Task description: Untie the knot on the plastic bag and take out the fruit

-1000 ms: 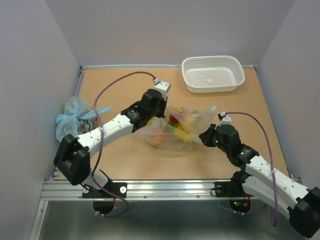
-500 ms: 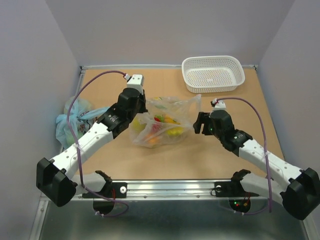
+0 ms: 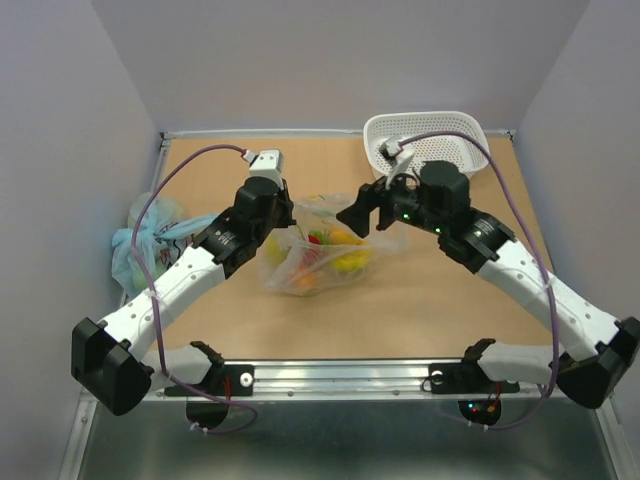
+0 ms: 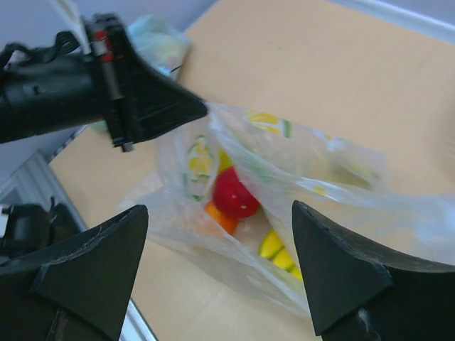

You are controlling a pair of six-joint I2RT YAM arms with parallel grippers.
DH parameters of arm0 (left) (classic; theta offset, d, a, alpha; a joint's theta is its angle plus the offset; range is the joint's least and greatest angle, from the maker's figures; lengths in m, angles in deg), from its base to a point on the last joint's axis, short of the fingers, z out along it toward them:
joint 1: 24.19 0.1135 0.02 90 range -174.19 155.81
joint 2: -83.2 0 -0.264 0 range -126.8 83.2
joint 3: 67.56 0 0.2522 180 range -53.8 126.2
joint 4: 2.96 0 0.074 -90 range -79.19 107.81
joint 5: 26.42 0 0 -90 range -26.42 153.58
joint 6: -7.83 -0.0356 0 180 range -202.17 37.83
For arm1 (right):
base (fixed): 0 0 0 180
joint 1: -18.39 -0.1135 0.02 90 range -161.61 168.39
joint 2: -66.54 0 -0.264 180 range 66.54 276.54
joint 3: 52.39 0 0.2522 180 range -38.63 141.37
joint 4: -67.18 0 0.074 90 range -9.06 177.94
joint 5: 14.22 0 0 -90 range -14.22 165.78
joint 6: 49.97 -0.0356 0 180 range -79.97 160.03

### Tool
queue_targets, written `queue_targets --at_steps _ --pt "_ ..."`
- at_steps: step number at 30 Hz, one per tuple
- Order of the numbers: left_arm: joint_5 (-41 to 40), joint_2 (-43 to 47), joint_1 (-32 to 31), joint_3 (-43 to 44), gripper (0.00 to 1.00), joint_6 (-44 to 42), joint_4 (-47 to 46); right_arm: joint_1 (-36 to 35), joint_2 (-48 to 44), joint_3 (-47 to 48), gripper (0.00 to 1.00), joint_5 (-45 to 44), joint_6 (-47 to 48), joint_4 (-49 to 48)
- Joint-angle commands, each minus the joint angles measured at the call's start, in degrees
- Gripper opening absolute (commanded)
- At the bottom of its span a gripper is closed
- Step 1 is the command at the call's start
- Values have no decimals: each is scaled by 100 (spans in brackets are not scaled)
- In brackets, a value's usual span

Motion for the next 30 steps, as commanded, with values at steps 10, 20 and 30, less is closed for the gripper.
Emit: queue_targets --at_steps 10,20,30 --pt "-243 29 30 359 0 177 -121 -1018 1797 -903 84 763 574 -958" --pt "-200 -962 1224 1159 0 247 -569 -2011 1314 -2943 54 139 -23 -1020" --pt "942 -1053 1410 1468 30 -60 -737 -2021 673 -1495 92 -369 196 -126"
